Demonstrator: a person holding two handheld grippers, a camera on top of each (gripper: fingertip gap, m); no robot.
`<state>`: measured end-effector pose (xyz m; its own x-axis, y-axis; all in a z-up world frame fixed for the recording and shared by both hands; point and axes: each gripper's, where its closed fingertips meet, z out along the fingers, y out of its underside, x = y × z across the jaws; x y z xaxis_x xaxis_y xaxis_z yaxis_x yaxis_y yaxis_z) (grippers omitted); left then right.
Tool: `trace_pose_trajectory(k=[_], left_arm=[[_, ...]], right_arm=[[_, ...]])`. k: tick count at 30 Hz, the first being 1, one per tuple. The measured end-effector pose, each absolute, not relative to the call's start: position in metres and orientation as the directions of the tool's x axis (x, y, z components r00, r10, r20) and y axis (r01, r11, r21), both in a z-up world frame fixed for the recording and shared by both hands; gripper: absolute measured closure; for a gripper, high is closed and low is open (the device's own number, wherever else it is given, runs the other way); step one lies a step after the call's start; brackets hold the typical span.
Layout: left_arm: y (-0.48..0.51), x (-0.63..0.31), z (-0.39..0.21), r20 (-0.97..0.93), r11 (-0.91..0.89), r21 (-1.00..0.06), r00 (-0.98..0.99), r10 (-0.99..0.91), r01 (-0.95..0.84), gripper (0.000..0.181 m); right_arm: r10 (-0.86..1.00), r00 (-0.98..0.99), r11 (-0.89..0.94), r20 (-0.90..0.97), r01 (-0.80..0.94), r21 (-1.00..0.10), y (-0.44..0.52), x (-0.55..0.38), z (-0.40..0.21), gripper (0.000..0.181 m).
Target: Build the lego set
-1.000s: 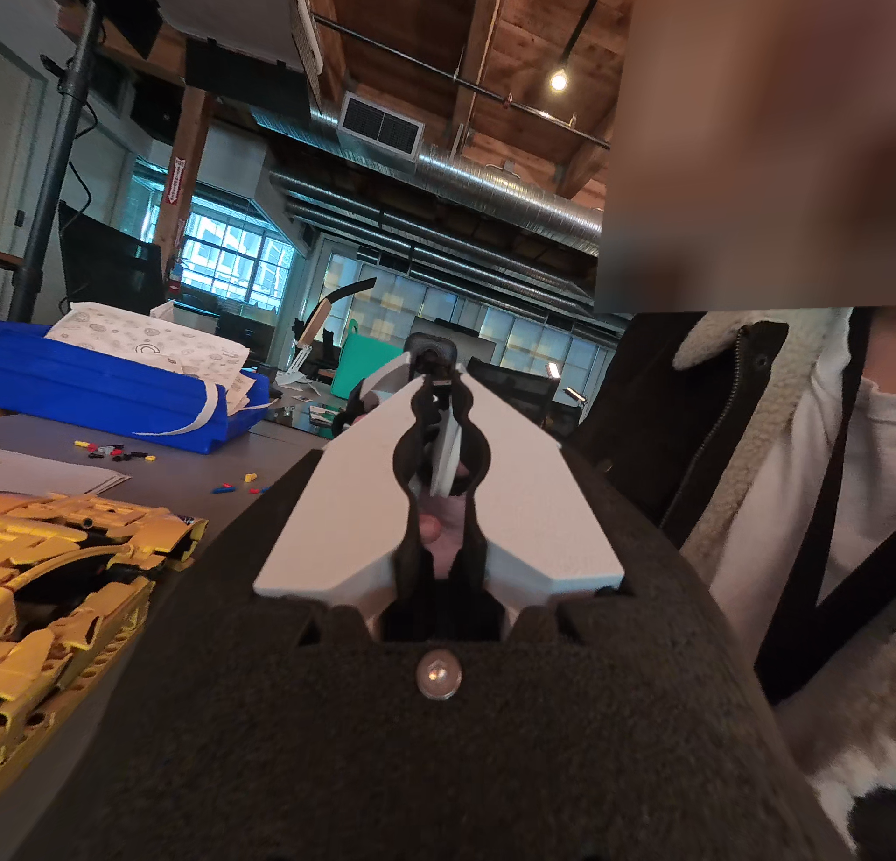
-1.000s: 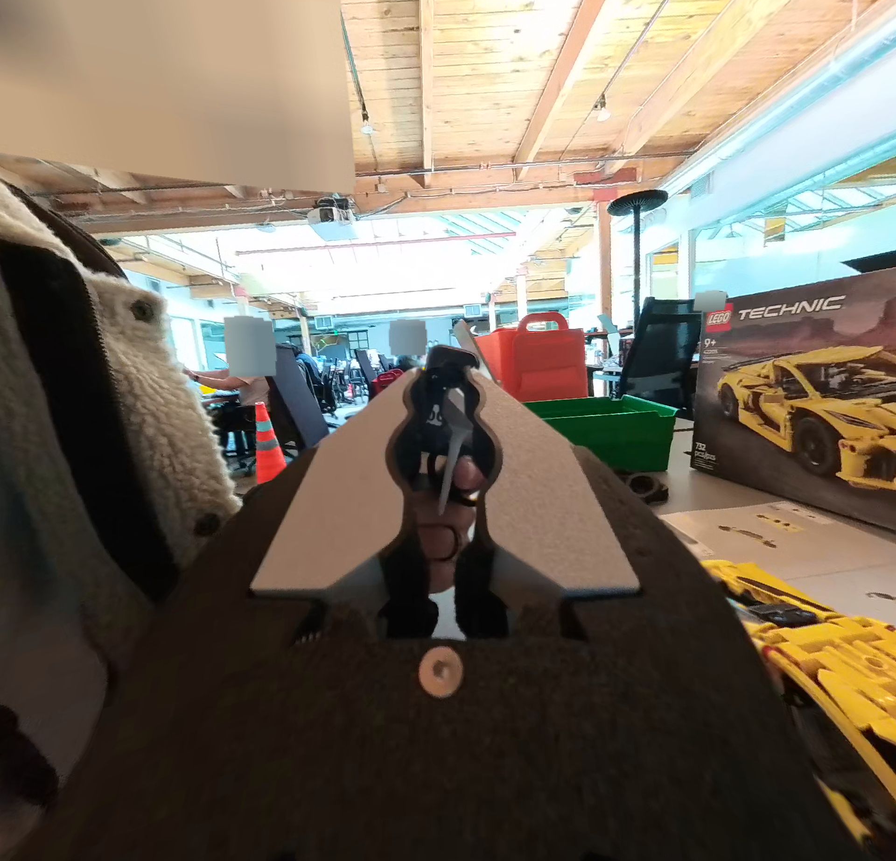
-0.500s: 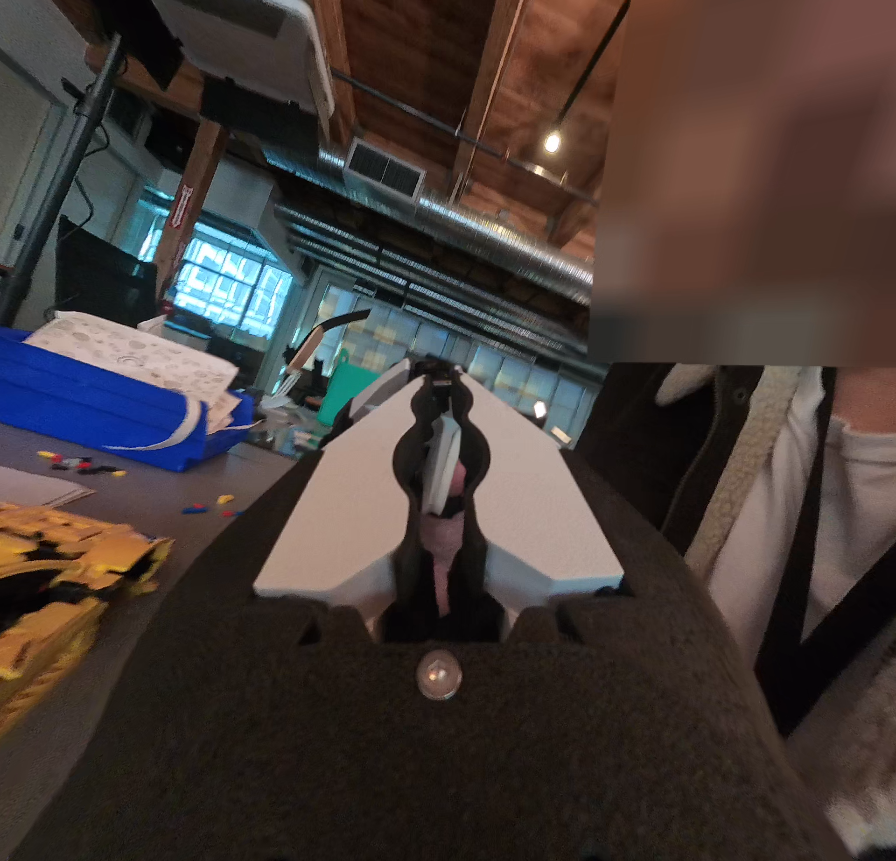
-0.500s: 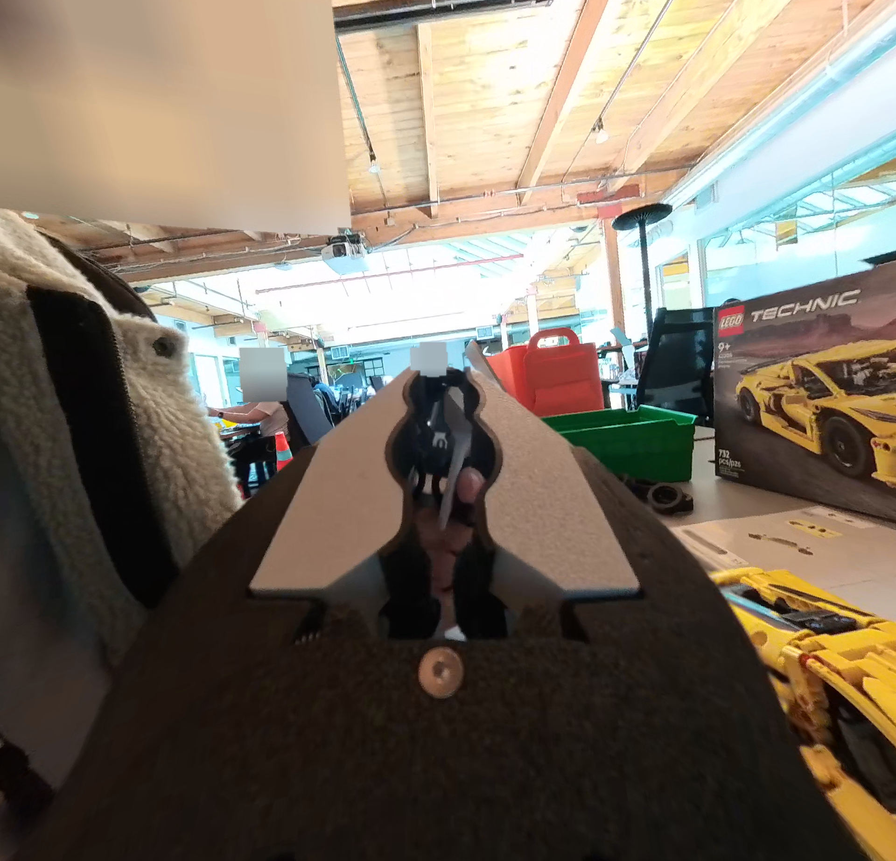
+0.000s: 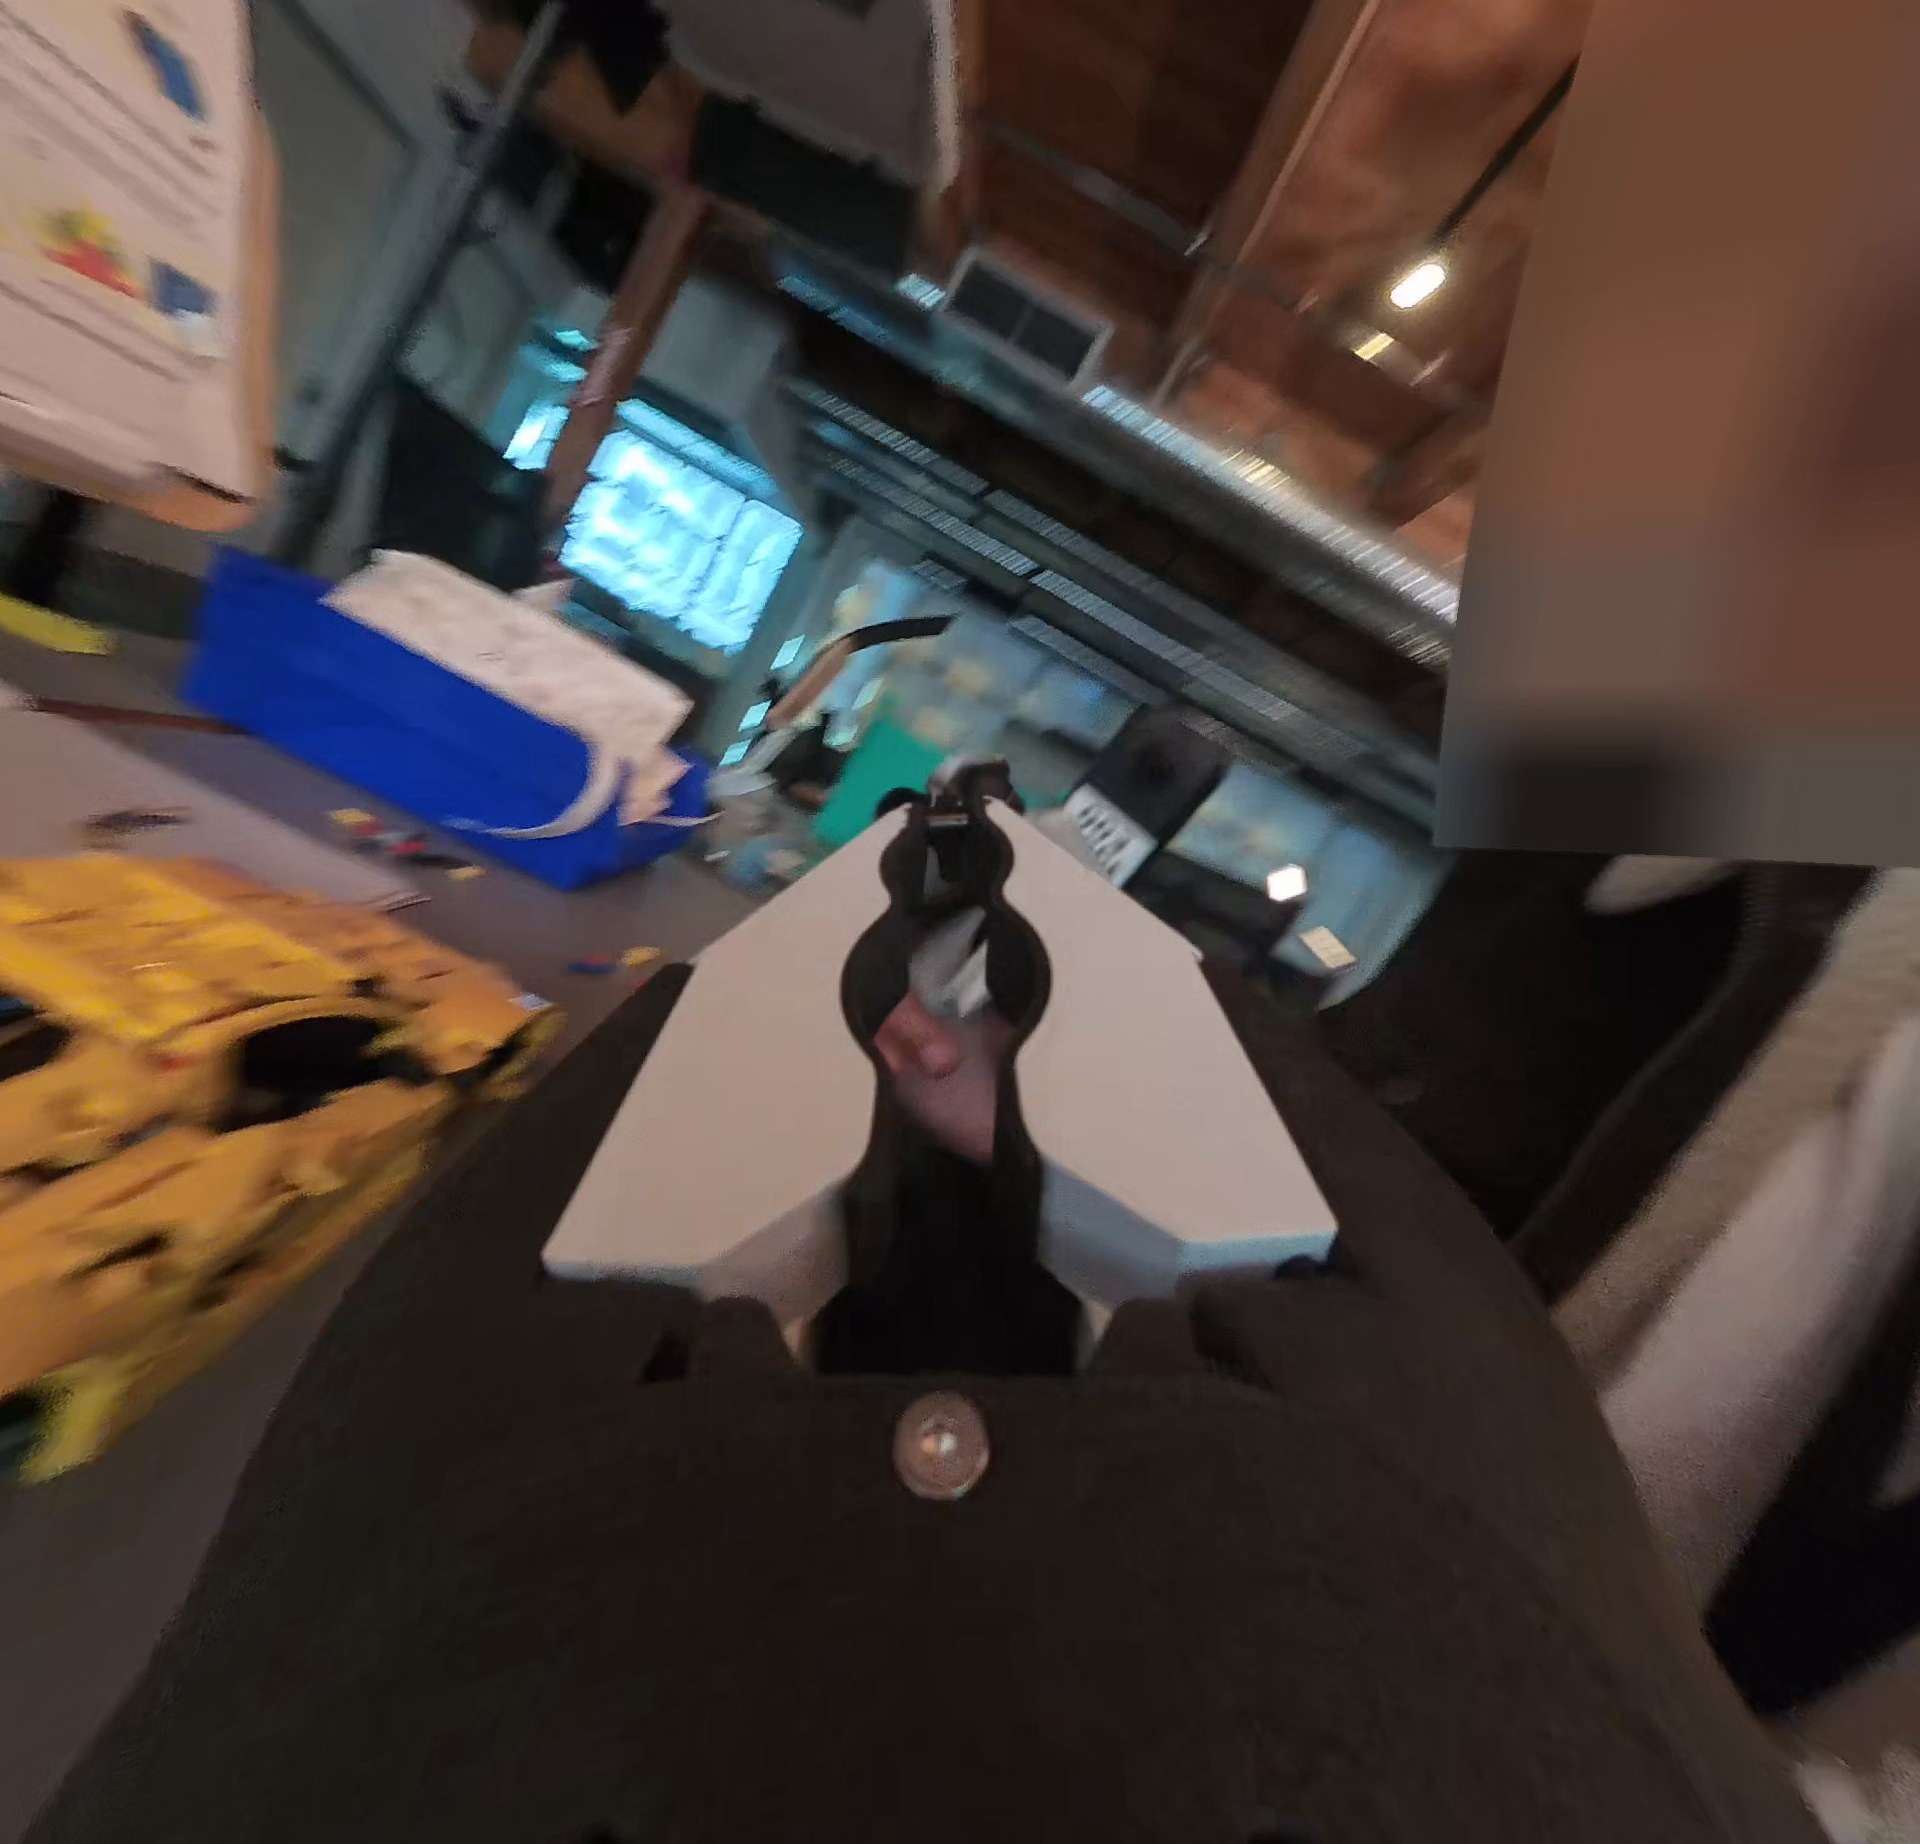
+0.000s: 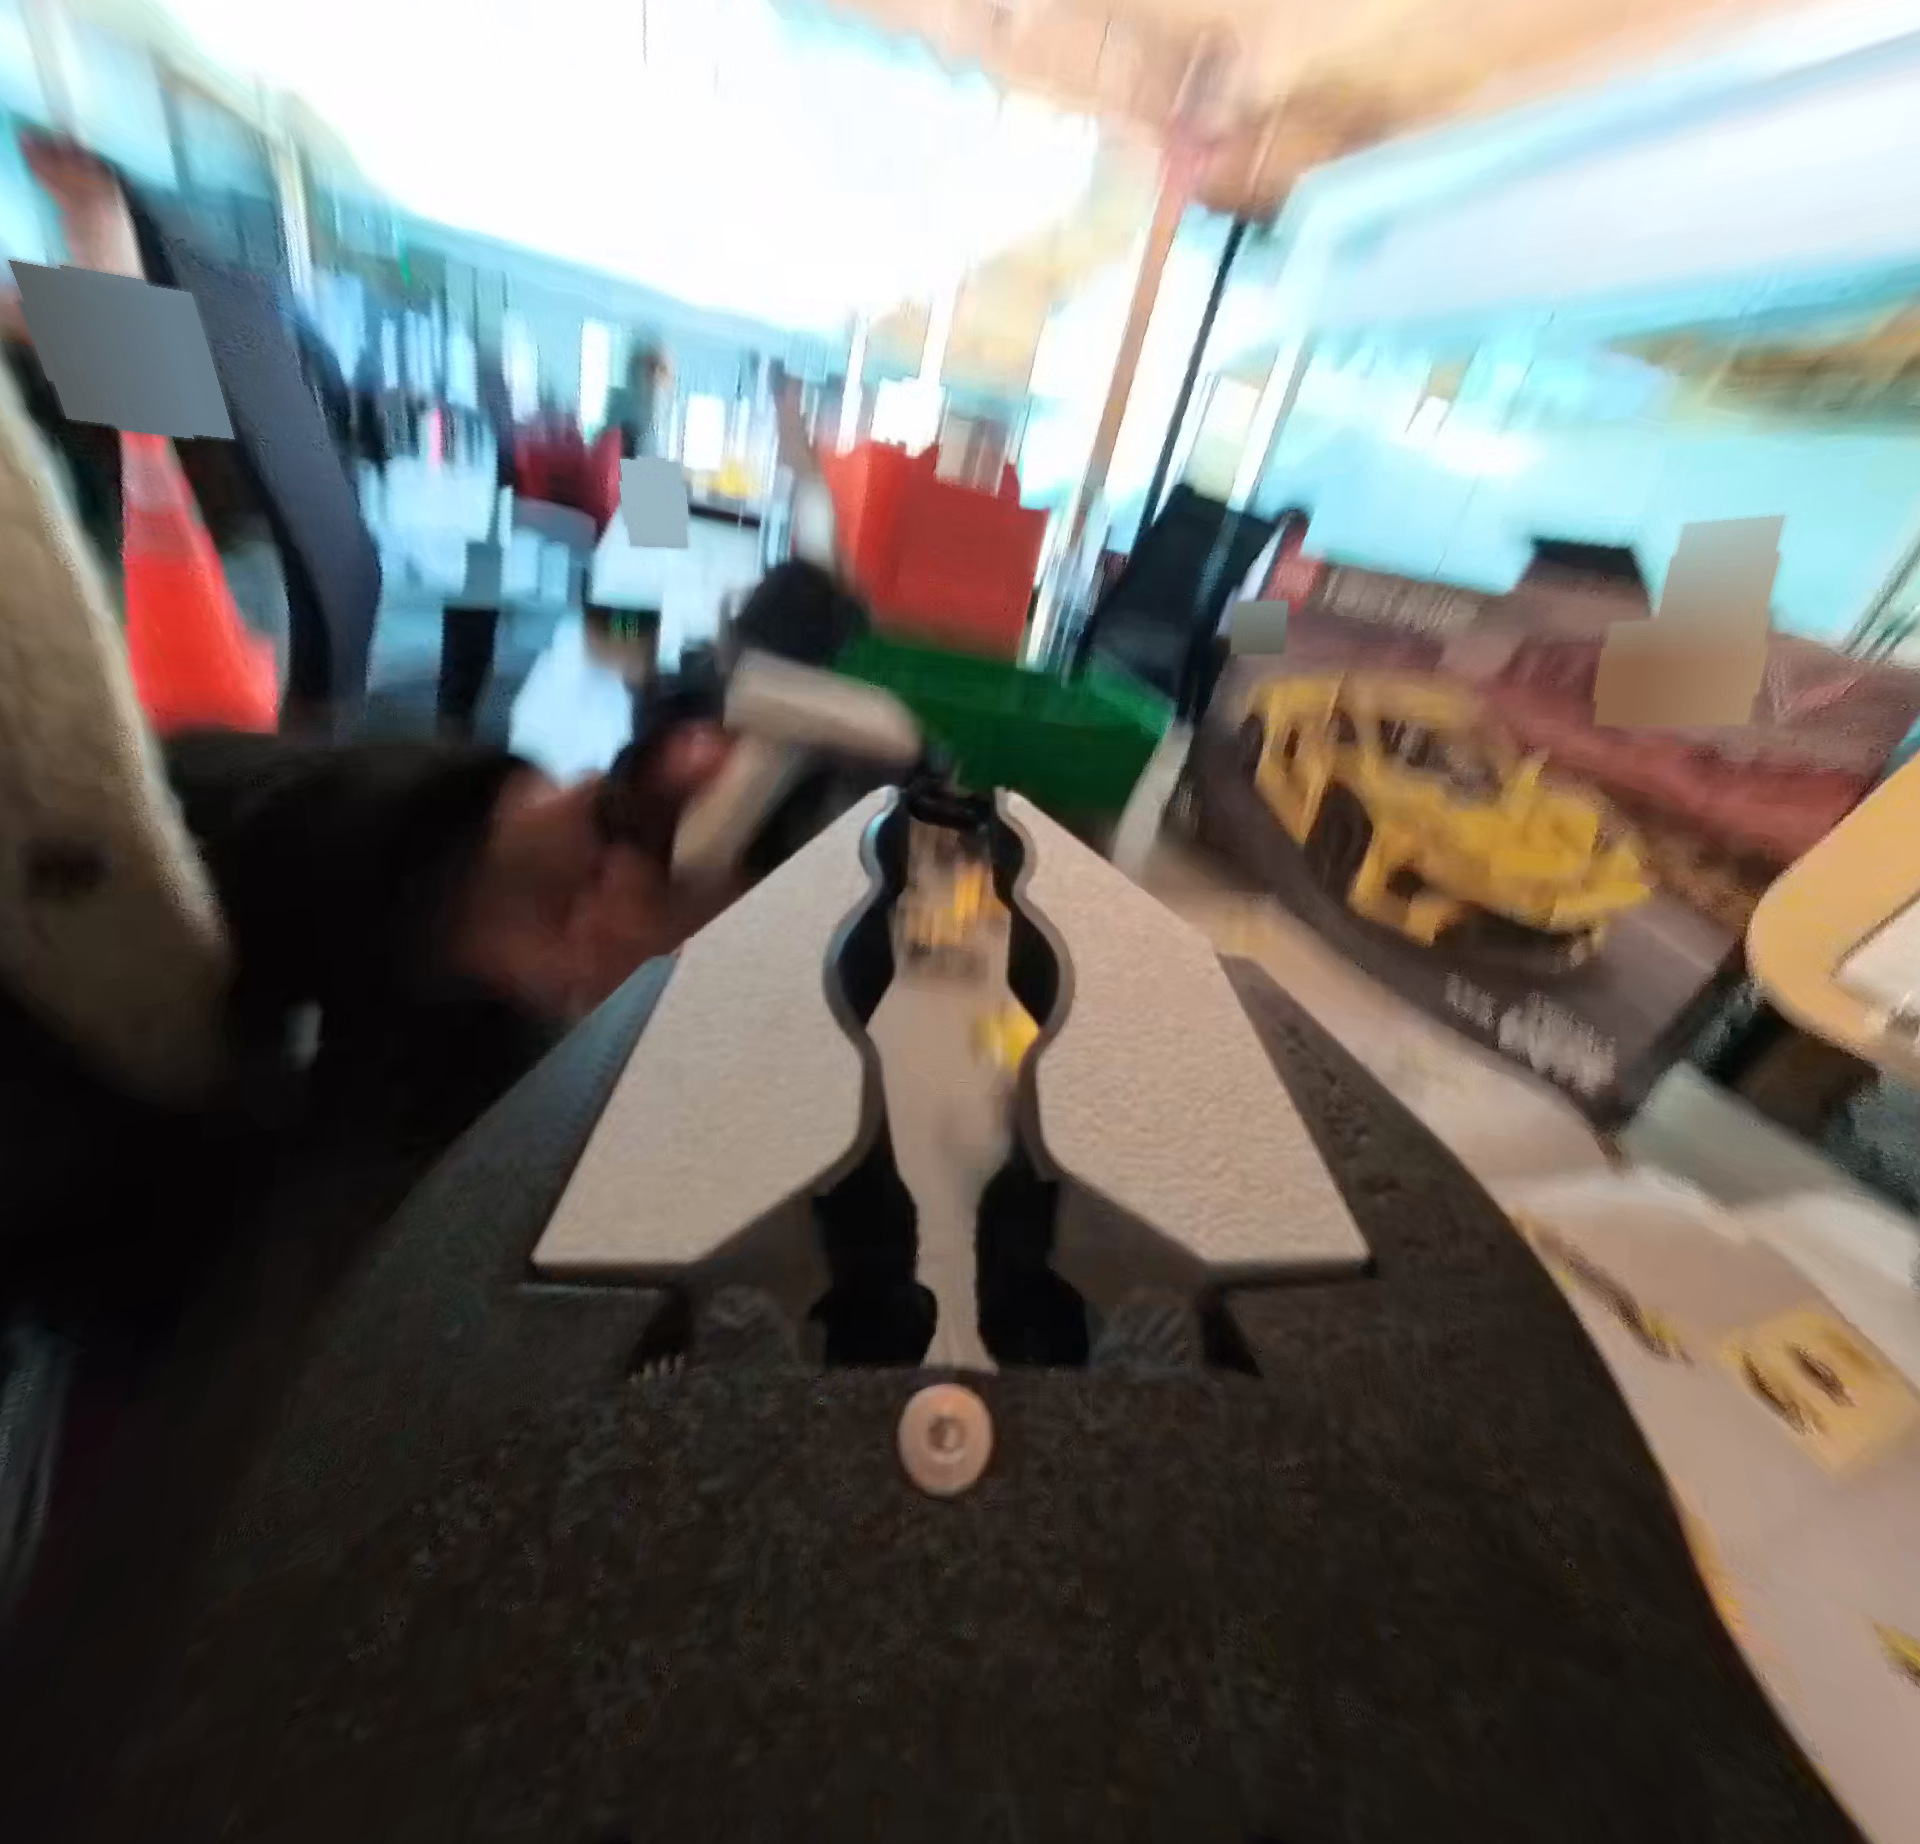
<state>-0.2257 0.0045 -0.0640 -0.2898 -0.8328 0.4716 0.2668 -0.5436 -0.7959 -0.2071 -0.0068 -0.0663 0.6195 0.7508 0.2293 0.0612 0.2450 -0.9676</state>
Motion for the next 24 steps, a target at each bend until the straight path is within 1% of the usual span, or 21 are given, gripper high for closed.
trace_pose_trajectory(k=[1,2,3,4,5,7,11,14,17,24], left_arm=[[0.010,-0.226,-0.071,0.438,-0.482,-0.843,-0.217,-0.872,0.237,0.174],[0.015,-0.225,-0.080,0.397,-0.418,-0.887,-0.140,-0.907,0.197,0.174],[0.020,-0.225,-0.088,0.352,-0.359,-0.920,-0.069,-0.933,0.157,0.174],[0.024,-0.225,-0.095,0.314,-0.314,-0.942,-0.020,-0.949,0.118,0.175],[0.025,-0.223,-0.101,0.288,-0.286,-0.955,0.007,-0.958,0.082,0.174],[0.025,-0.219,-0.110,0.256,-0.255,-0.966,0.039,-0.966,0.035,0.174],[0.018,-0.214,-0.116,0.224,-0.224,-0.975,0.033,-0.974,-0.006,0.174],[0.019,-0.215,-0.114,0.240,-0.240,-0.971,0.024,-0.970,0.007,0.174],[0.018,-0.215,-0.114,0.263,-0.263,-0.965,0.011,-0.965,0.011,0.174],[0.014,-0.210,-0.122,0.218,-0.219,-0.975,0.018,-0.976,-0.038,0.174]], right_arm=[[0.793,0.553,0.140,0.255,0.242,-0.960,-0.007,-0.205,-0.099,0.167],[0.848,0.466,0.031,0.252,0.432,-0.901,-0.014,-0.200,-0.137,0.167],[0.860,0.431,-0.046,0.272,0.598,-0.800,-0.018,-0.184,-0.168,0.167],[0.853,0.408,-0.080,0.325,0.718,-0.691,-0.019,-0.165,-0.189,0.167],[0.857,0.378,-0.087,0.349,0.775,-0.626,-0.024,-0.154,-0.202,0.167],[0.878,0.369,-0.117,0.304,0.783,-0.611,-0.034,-0.146,-0.217,0.167],[0.878,0.443,-0.258,0.179,0.755,-0.603,-0.035,-0.128,-0.240,0.167],[0.871,0.454,-0.251,0.188,0.739,-0.625,-0.035,-0.123,-0.237,0.167],[0.875,0.459,-0.268,0.153,0.723,-0.636,-0.036,-0.122,-0.238,0.164],[0.858,0.499,-0.310,0.125,0.695,-0.648,-0.040,-0.117,-0.234,0.160]])
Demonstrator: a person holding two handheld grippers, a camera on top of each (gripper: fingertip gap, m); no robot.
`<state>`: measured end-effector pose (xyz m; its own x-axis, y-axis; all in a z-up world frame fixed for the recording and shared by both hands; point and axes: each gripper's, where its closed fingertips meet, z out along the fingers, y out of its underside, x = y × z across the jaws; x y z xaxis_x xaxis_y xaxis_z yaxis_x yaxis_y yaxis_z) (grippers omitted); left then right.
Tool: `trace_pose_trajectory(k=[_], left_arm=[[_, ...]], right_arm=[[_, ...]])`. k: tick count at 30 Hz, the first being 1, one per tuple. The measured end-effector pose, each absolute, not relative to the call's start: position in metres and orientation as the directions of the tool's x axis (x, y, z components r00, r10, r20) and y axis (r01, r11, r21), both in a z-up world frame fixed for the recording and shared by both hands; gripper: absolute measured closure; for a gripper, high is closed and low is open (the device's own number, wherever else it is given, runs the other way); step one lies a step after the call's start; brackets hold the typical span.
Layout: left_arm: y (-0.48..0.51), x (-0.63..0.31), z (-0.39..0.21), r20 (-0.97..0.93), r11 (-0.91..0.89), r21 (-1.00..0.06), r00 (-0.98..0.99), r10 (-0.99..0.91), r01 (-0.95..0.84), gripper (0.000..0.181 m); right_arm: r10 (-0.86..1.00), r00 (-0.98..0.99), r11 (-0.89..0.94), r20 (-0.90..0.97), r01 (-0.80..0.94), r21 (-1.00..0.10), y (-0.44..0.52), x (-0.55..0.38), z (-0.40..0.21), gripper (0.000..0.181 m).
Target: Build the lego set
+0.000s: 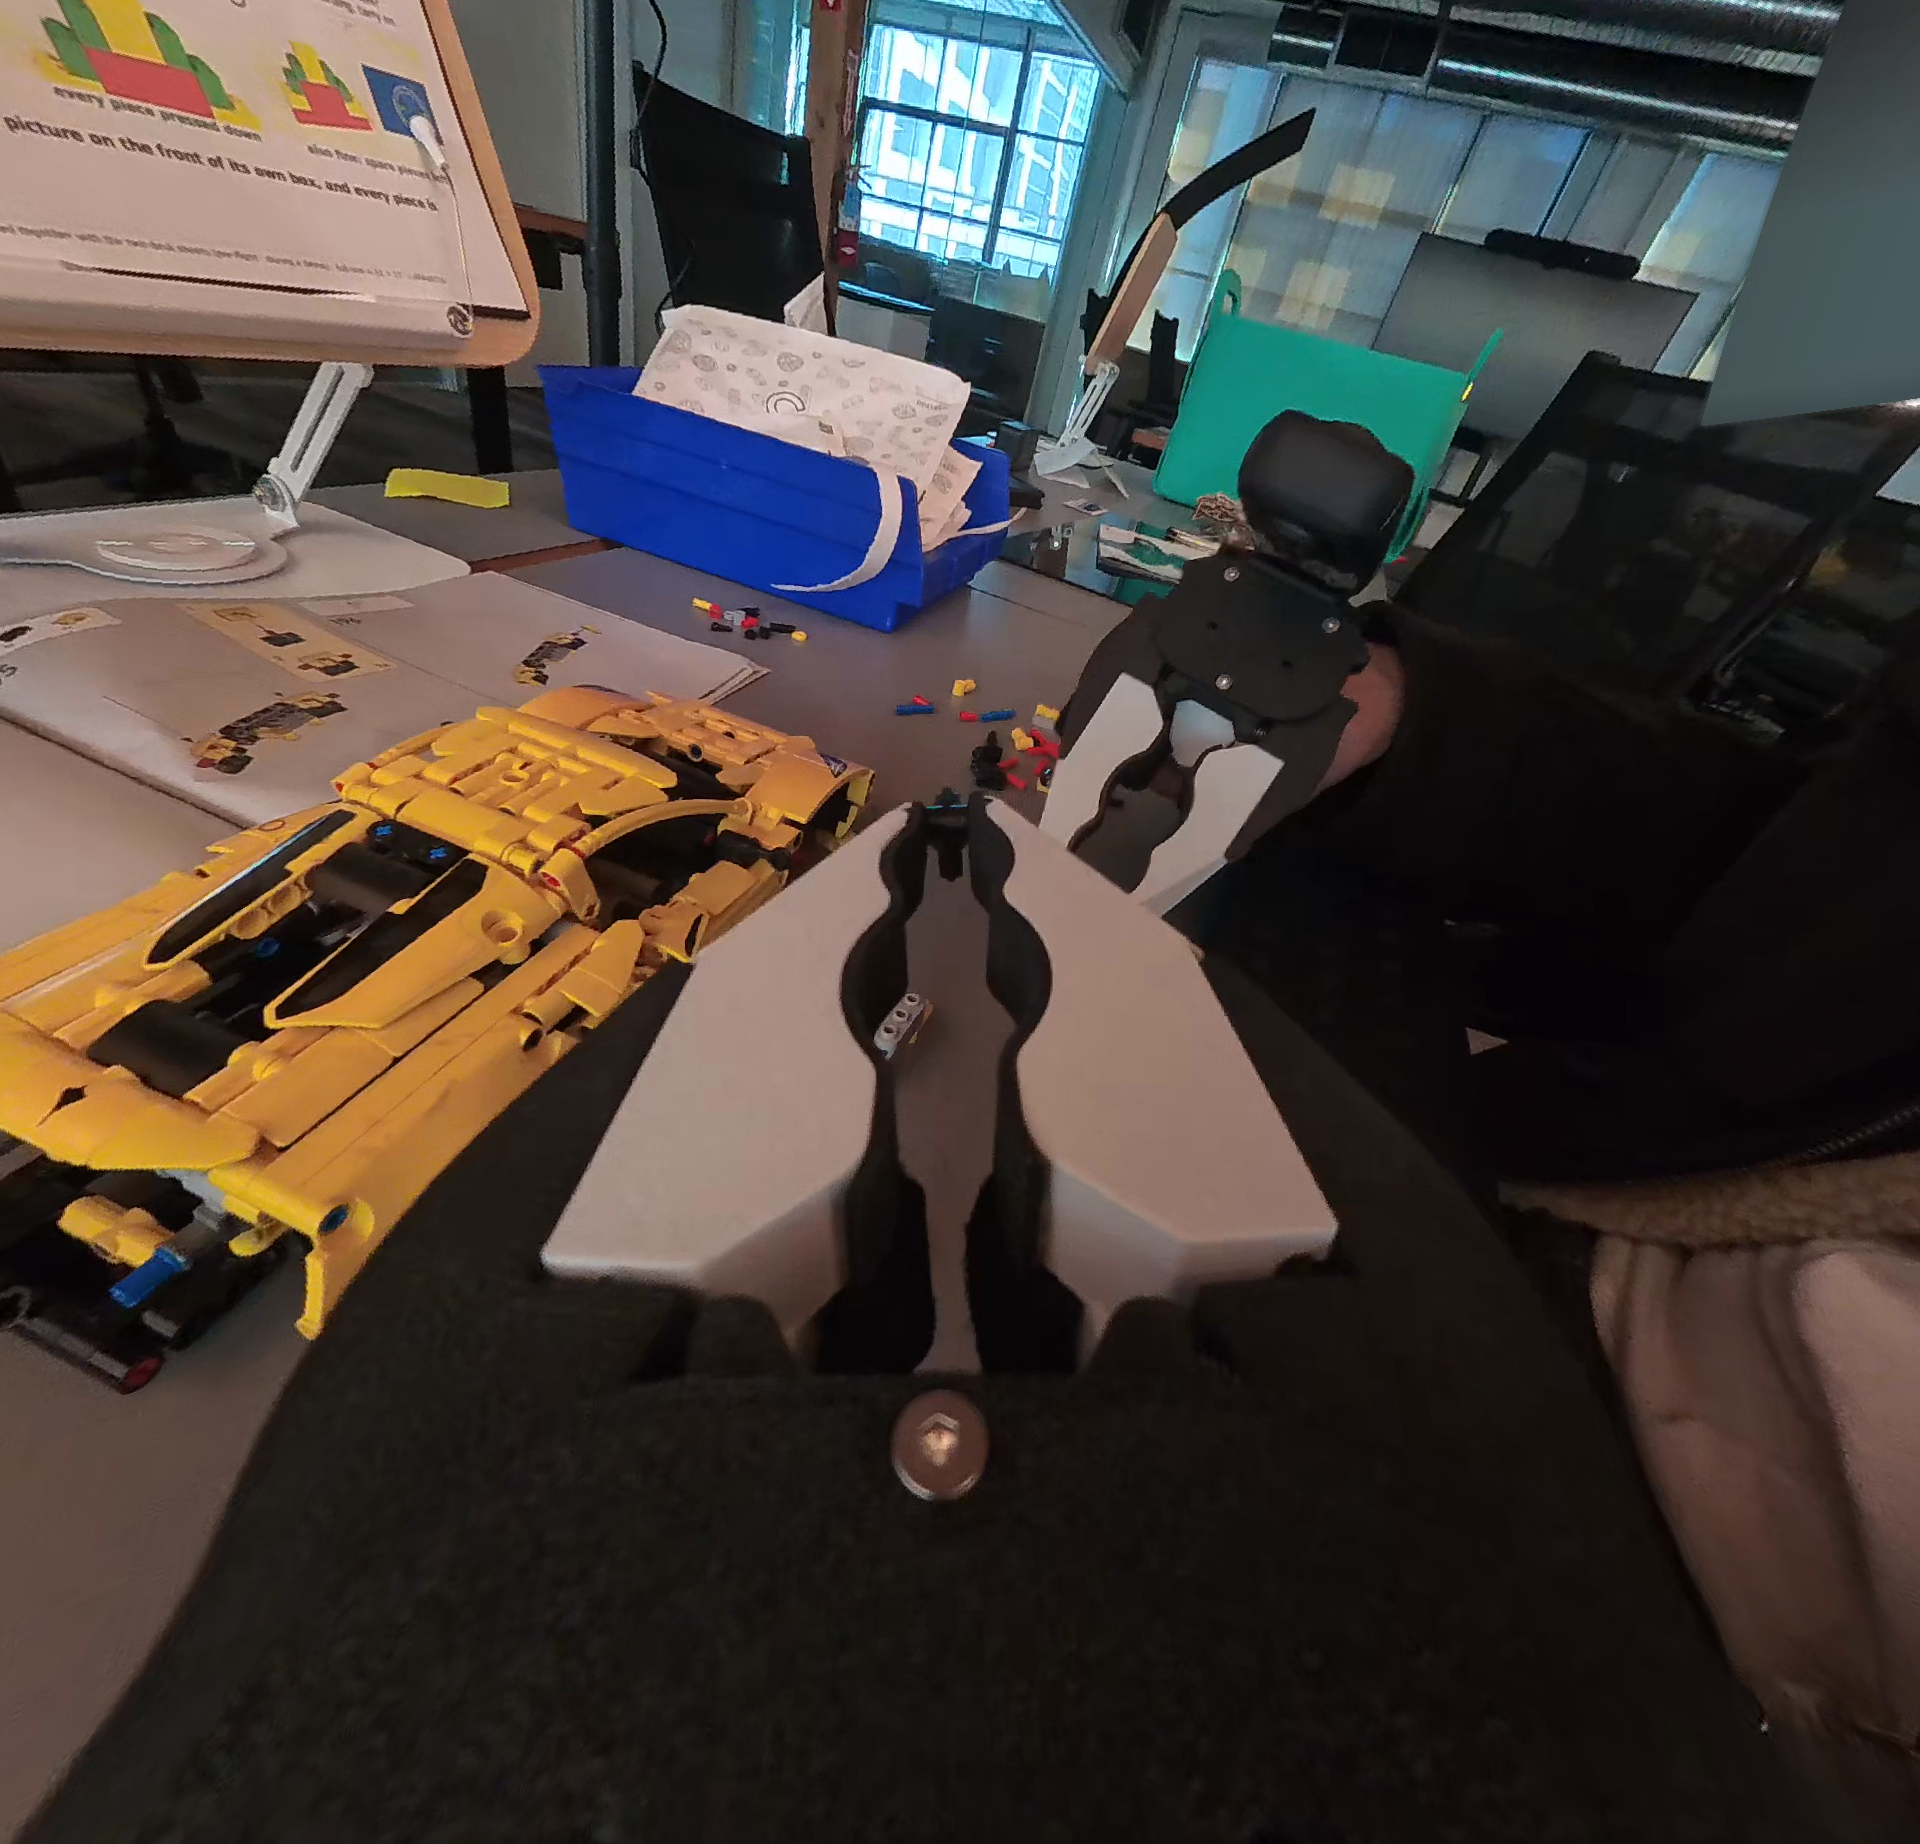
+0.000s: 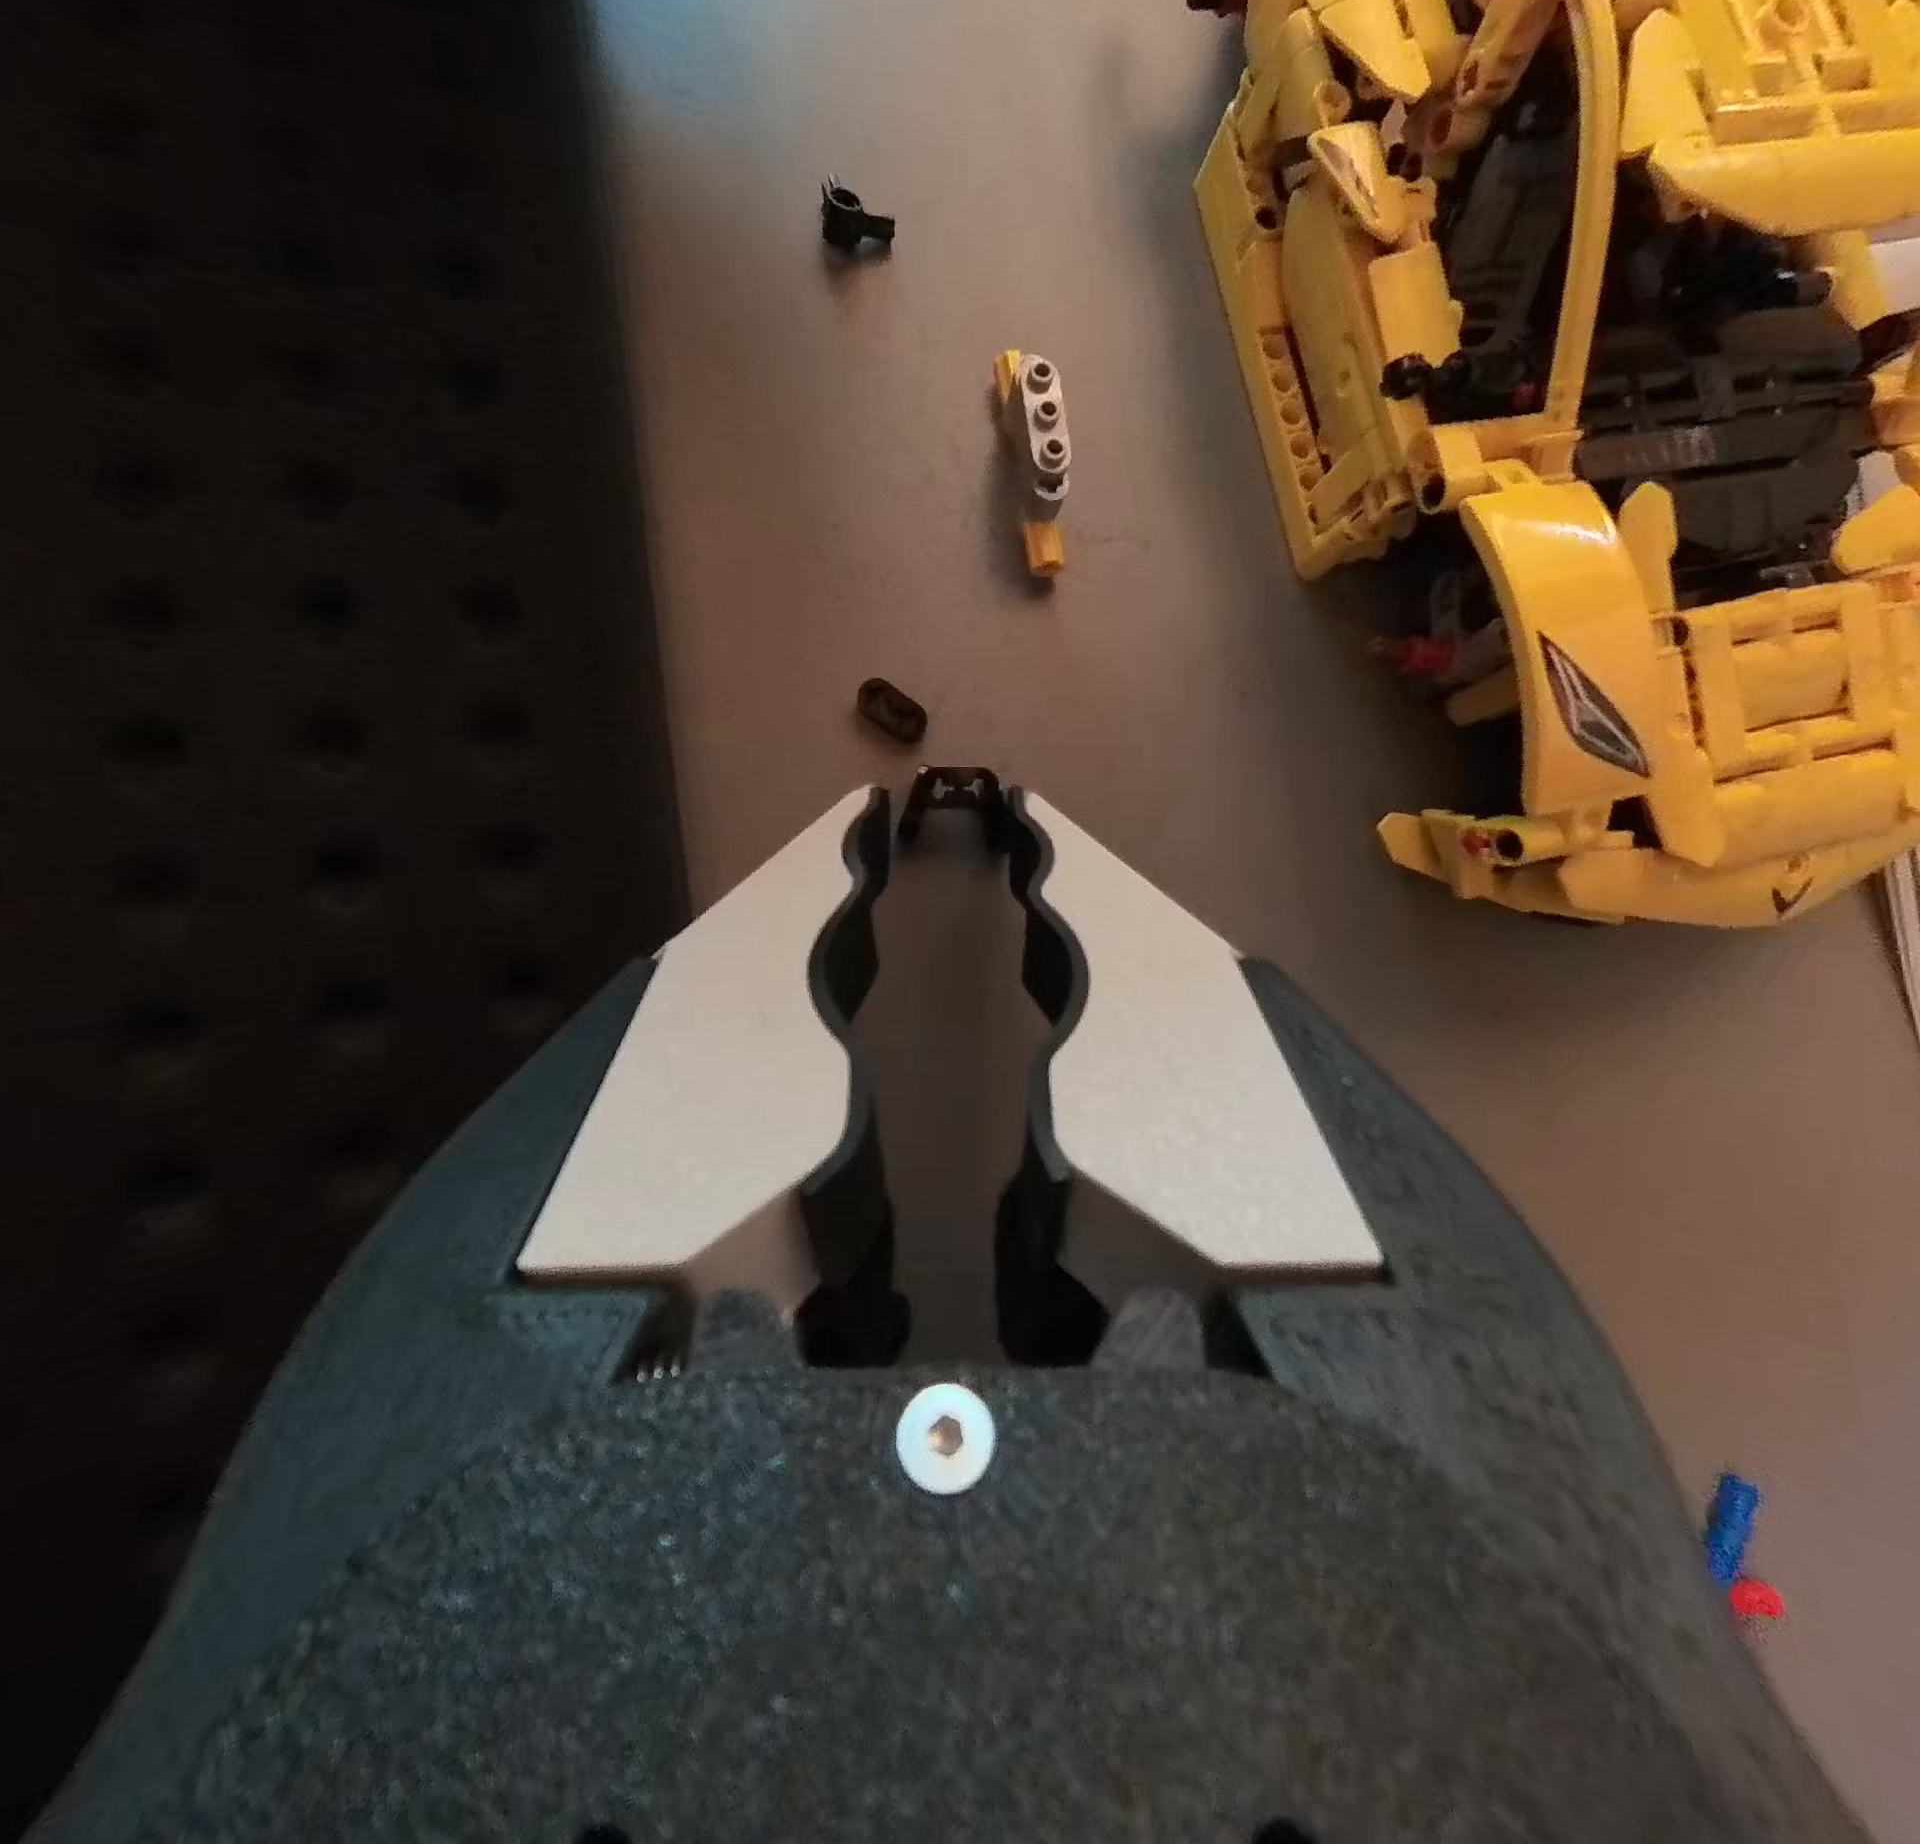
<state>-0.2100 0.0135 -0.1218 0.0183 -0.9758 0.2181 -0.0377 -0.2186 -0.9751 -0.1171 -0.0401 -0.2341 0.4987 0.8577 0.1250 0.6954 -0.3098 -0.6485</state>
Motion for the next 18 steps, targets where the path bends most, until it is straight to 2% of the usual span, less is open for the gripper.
trace_pose_trajectory(k=[6,12,14,18], left_arm=[[0.014,-0.210,-0.121,0.245,-0.245,-0.969,0.007,-0.969,-0.031,0.174],[0.013,-0.210,-0.122,0.252,-0.252,-0.967,0.002,-0.968,-0.035,0.174],[0.013,-0.210,-0.123,0.255,-0.254,-0.966,0.000,-0.967,-0.038,0.174],[0.012,-0.210,-0.123,0.256,-0.255,-0.966,-0.005,-0.967,-0.039,0.174]], right_arm=[[0.831,0.526,-0.309,0.183,0.708,-0.635,-0.036,-0.117,-0.231,0.159],[0.835,0.534,-0.352,0.136,0.707,-0.613,-0.036,-0.120,-0.239,0.159],[0.838,0.530,-0.352,0.132,0.709,-0.611,-0.036,-0.121,-0.240,0.167],[0.834,0.529,-0.331,0.155,0.705,-0.627,-0.034,-0.121,-0.233,0.167]])
